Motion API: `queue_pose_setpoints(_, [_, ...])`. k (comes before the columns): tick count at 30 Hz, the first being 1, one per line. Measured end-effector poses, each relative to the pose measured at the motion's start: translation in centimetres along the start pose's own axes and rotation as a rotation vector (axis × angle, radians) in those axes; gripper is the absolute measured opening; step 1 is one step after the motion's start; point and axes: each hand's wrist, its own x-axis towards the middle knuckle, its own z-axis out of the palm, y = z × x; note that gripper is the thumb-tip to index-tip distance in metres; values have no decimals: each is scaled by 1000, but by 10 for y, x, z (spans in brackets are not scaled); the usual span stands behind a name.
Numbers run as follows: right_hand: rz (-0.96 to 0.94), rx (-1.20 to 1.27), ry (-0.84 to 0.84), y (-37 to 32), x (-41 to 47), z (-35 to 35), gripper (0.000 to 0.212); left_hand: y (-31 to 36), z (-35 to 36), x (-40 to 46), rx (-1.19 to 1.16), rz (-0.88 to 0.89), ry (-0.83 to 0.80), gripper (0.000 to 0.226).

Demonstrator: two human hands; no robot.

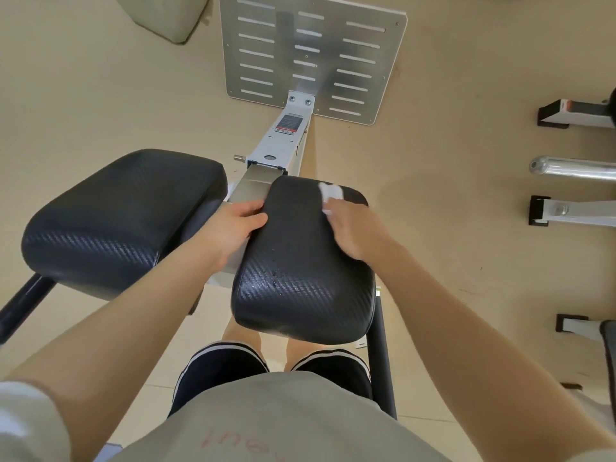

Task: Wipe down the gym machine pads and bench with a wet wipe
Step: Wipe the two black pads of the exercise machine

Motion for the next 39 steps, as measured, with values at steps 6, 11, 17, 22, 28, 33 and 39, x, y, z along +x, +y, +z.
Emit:
queue_pose_setpoints(6, [-270,-36,47,-63,5,17,29,-3,-4,-6,-243,-112,-54,38])
queue_pose_setpoints(11, [-350,-65,10,-54,-6,17,37,-5,-12,-10,-251,-116,-74,61])
queue_pose_setpoints(17, [63,15,19,8,-20,2,37,-7,-10,-11,-224,-129,-137,69])
queue_pose_setpoints(22, [12,-59,60,-52,-12,21,54,-20,-20,-7,-233,-92,-136,68])
queue_pose_setpoints(28, [-169,-118,139,-110,-17,47,28,-26,-40,-16,-179,-67,-211,68])
queue_pose_setpoints(33, [25,-38,186,-71,-46,28,43,-32,-42,-23,-102,-62,-289,69])
queue_pose_setpoints(39, [385,76,249,-18,-75,25,42,-35,-41,-22,-23,-19,-313,61])
